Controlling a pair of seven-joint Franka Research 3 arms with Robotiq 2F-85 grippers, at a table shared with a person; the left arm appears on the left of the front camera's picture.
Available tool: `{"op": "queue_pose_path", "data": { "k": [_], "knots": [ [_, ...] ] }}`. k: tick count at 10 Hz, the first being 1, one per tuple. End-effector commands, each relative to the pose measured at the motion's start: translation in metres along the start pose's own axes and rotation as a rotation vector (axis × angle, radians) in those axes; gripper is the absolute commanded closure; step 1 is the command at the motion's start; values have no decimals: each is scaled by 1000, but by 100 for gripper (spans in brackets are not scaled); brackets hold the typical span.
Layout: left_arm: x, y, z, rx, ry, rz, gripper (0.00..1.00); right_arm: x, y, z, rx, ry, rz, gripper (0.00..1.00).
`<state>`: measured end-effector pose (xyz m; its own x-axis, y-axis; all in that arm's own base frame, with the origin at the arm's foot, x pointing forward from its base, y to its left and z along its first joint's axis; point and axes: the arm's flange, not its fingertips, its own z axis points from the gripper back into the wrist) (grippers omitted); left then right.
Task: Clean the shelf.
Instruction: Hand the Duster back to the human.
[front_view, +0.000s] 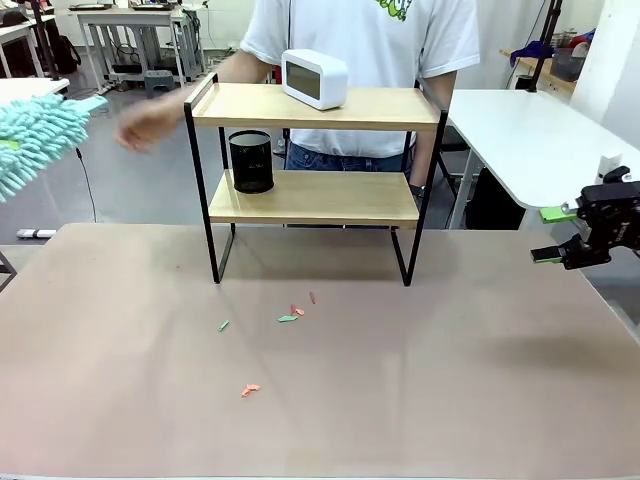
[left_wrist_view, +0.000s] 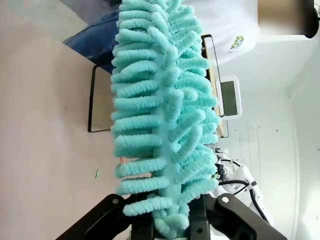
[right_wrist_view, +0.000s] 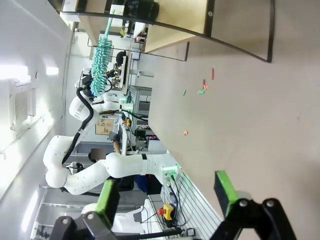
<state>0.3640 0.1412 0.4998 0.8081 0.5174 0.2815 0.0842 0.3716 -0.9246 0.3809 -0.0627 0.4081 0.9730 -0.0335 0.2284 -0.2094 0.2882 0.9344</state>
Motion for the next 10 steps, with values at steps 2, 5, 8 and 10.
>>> {"op": "queue_pose_path", "data": {
  "k": [2, 5, 8, 10],
  "knots": [
    [-7, 2, 0, 1, -12, -29, 100, -1, 1, 2, -6, 7, 1, 0],
    [-7, 2, 0, 1, -12, -29, 100, -1, 1, 2, -6, 7, 1, 0],
    [-7, 2, 0, 1, -12, -29, 100, -1, 1, 2, -6, 7, 1, 0],
    [-4, 1, 0, 1, -3, -7, 82, -1, 1, 2, -6, 7, 1, 0]
  ]
}}
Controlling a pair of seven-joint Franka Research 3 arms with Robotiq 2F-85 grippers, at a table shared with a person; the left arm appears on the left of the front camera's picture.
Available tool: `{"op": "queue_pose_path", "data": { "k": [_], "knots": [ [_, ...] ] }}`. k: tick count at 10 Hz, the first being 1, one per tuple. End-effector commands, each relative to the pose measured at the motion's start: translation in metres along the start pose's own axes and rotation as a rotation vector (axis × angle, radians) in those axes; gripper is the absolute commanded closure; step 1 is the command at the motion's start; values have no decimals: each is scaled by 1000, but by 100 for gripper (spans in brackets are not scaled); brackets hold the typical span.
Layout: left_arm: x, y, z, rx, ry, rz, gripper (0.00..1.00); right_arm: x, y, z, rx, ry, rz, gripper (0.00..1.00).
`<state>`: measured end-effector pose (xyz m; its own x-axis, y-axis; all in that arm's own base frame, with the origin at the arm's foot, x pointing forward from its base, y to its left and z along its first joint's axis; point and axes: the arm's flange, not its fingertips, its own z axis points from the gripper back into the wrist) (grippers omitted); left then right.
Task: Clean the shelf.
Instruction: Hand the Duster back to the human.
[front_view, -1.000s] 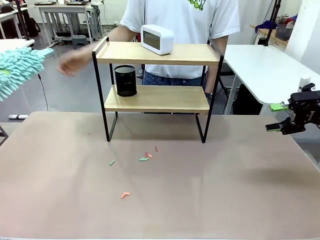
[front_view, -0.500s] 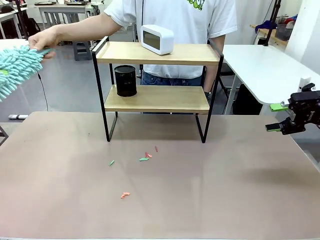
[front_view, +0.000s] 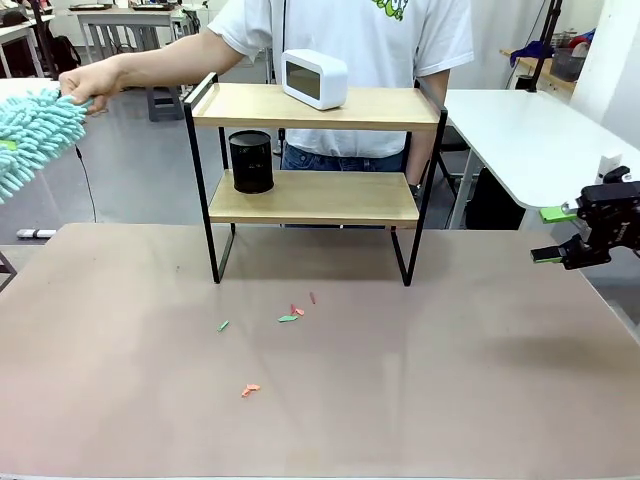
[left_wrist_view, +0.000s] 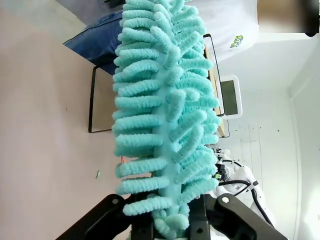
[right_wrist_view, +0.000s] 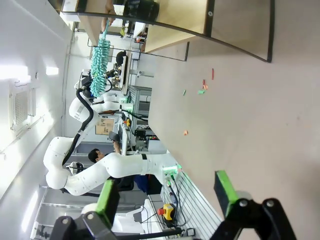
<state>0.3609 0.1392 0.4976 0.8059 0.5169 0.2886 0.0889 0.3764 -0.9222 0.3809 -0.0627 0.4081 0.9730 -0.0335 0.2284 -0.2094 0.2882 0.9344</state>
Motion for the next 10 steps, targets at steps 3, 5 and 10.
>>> {"op": "queue_pose_path", "data": {
  "k": [3, 5, 10],
  "knots": [
    [-7, -8, -9, -7, 67, -7, 0, -1, 1, 2, -6, 7, 1, 0],
    [-14, -12, -17, -23, 103, -17, 0, -1, 1, 2, -6, 7, 1, 0],
    [-62, 8, -117, -123, 377, 71, 0, -1, 1, 2, -6, 7, 1, 0]
  ]
}}
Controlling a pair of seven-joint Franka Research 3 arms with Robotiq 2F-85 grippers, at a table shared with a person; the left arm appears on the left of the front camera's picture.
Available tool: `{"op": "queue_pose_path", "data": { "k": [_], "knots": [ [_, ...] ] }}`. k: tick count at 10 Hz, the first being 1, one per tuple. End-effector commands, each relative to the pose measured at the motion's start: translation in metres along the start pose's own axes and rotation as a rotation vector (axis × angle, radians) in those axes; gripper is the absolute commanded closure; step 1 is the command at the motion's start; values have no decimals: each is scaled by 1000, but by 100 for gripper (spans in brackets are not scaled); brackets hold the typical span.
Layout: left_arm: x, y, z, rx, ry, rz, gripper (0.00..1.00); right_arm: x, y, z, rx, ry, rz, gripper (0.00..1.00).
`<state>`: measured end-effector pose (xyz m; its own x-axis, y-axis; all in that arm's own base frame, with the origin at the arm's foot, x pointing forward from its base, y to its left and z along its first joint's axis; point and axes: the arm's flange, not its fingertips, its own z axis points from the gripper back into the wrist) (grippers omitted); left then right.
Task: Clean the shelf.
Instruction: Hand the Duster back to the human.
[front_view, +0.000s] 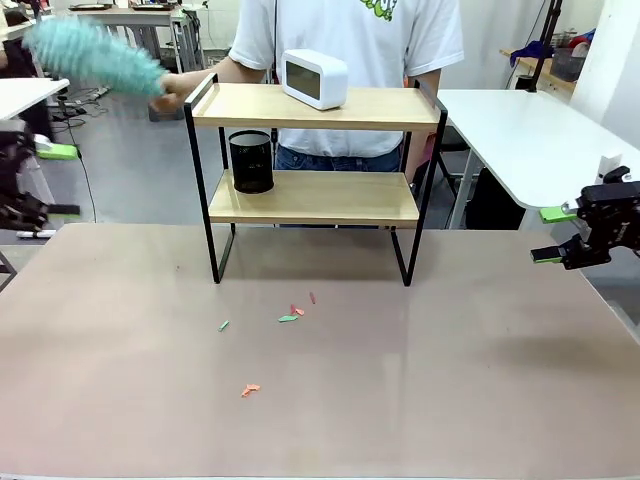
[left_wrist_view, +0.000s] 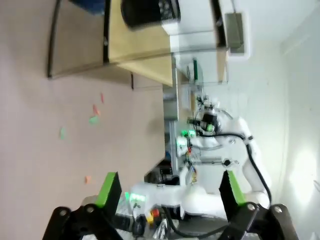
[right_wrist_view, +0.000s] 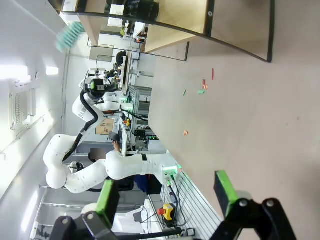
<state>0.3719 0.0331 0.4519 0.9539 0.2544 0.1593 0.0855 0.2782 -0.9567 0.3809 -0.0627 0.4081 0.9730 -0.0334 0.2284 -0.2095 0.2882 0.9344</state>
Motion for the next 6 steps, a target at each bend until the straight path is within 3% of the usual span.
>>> {"op": "queue_pose_path", "data": {
  "k": [1, 4, 5, 6],
  "knots": [
    [-5, 11, -39, -96, 128, 43, 0, -1, 0, 2, -6, 7, 1, 0],
    [-23, 23, -76, -168, 280, 50, 0, -1, 0, 2, -6, 7, 1, 0],
    [-21, 15, -69, -113, 210, 55, 0, -1, 0, 2, -6, 7, 1, 0],
    [-21, 15, -69, -113, 210, 55, 0, -1, 0, 2, -6, 7, 1, 0]
  ]
}}
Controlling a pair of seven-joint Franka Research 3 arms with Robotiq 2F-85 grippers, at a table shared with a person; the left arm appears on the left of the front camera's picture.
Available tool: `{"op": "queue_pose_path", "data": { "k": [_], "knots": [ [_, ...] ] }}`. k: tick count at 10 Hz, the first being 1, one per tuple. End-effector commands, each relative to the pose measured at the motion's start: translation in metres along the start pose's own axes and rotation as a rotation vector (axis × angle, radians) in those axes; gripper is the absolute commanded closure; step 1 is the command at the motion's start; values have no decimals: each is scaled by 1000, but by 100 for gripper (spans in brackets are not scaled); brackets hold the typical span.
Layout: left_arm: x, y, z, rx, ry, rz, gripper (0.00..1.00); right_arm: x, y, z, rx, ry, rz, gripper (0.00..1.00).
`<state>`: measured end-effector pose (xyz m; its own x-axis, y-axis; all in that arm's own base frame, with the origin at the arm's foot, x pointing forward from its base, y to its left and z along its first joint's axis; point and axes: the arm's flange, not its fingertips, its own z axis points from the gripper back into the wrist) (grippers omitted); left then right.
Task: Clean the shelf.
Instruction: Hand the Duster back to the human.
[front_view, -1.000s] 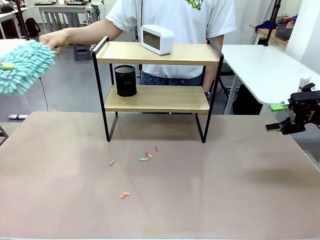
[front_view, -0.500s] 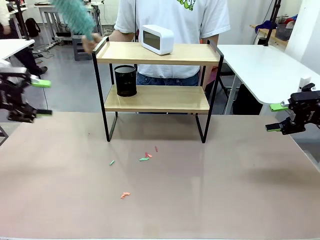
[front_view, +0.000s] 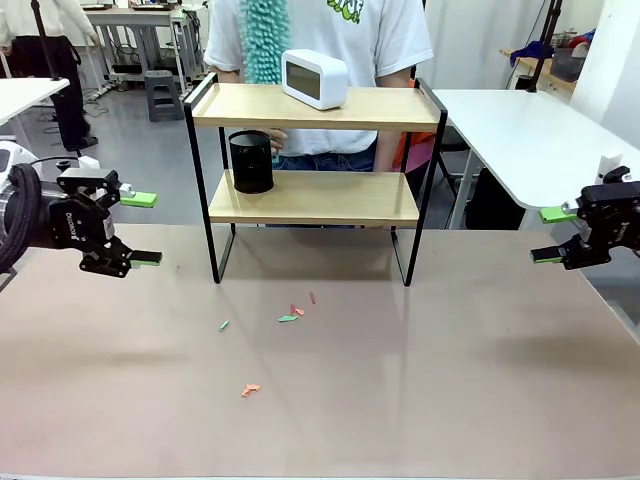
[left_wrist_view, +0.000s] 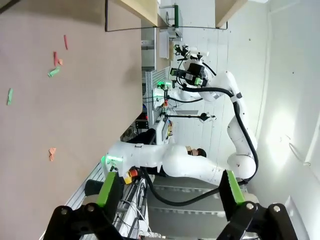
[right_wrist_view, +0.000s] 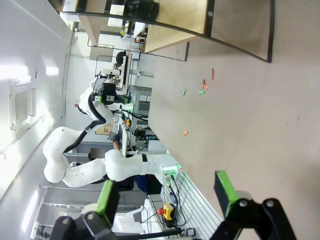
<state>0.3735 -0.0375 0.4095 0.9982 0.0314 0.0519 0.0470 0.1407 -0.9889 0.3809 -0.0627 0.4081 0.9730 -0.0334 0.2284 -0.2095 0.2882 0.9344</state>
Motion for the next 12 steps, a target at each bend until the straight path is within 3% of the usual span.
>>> {"op": "queue_pose_path", "data": {
  "k": [1, 12],
  "knots": [
    [0, -7, 6, 20, -34, -6, 0, -1, 0, 2, -6, 7, 1, 0],
    [0, -7, 6, 20, -34, -6, 0, -1, 0, 2, -6, 7, 1, 0]
  ]
}}
